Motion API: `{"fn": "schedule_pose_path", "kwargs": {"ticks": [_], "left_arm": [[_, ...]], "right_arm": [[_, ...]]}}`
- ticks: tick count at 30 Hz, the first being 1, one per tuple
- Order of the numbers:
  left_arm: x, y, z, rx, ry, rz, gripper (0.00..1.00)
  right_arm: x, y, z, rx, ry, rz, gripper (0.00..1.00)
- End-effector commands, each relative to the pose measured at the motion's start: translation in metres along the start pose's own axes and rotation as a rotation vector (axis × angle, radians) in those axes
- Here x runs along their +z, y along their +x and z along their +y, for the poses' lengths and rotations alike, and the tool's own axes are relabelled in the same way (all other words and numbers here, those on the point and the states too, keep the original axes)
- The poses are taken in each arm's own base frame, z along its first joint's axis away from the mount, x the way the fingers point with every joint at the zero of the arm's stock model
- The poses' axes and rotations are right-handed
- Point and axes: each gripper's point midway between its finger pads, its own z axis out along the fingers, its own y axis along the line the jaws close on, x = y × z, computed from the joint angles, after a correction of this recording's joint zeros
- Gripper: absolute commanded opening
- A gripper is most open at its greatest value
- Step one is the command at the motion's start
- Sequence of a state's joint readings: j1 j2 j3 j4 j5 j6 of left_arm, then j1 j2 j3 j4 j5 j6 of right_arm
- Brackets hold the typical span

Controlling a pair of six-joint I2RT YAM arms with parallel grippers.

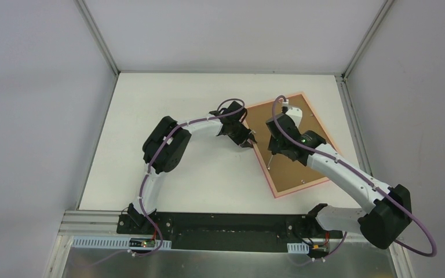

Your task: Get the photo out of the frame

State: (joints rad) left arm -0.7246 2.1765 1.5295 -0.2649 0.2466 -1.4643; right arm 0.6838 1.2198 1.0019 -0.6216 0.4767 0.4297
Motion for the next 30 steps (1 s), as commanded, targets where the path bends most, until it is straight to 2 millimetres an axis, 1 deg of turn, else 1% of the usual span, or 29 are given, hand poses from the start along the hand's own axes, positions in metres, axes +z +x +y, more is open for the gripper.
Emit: {"fn": "schedule_pose_path", "kwargs": {"ticks": [1,6,10,13,16,18,21,23,24,26,28,30], "left_arm": [[0.012,-0.004,0.072,-0.081,-0.246,-0.025,0.00],[0.013,-0.004,0.073,-0.081,-0.253,-0.026,0.00],[0.014,-0.004,0.075,-0.083,-0.259,-0.026,0.00],[0.013,-0.004,0.076,-0.086,-0.265,-0.026,0.00],[0.012,-0.005,0.077,-0.077,-0.268,-0.027,0.00],[0.011,-0.007,0.076,-0.060,-0.269,-0.028,0.00],[0.005,-0.011,0.072,-0.007,-0.267,-0.035,0.00],[0.001,-0.014,0.069,0.031,-0.265,-0.033,0.00],[-0.001,-0.014,0.068,0.051,-0.267,-0.029,0.02],[-0.005,-0.014,0.065,0.084,-0.262,-0.018,0.17],[-0.008,-0.010,0.057,0.119,-0.237,0.005,0.33],[-0.012,-0.005,0.047,0.163,-0.207,0.029,0.43]], "right_arm": [[-0.010,0.012,-0.019,-0.062,0.057,0.032,0.00],[-0.013,0.015,-0.020,-0.083,0.057,0.041,0.00],[-0.011,0.015,-0.031,-0.115,0.117,0.029,0.00],[-0.009,0.009,-0.037,-0.122,0.155,-0.005,0.00],[-0.013,-0.002,-0.041,-0.111,0.191,-0.044,0.00],[-0.022,-0.011,-0.034,-0.096,0.149,-0.051,0.00],[-0.049,-0.028,-0.025,-0.052,0.059,-0.075,0.00],[-0.064,-0.033,-0.032,-0.037,0.055,-0.077,0.00],[-0.070,-0.034,-0.038,-0.033,0.064,-0.077,0.00],[-0.078,-0.033,-0.051,-0.027,0.083,-0.077,0.00],[-0.086,-0.031,-0.066,-0.002,0.098,-0.085,0.00],[-0.090,-0.026,-0.078,0.024,0.111,-0.070,0.00]]}}
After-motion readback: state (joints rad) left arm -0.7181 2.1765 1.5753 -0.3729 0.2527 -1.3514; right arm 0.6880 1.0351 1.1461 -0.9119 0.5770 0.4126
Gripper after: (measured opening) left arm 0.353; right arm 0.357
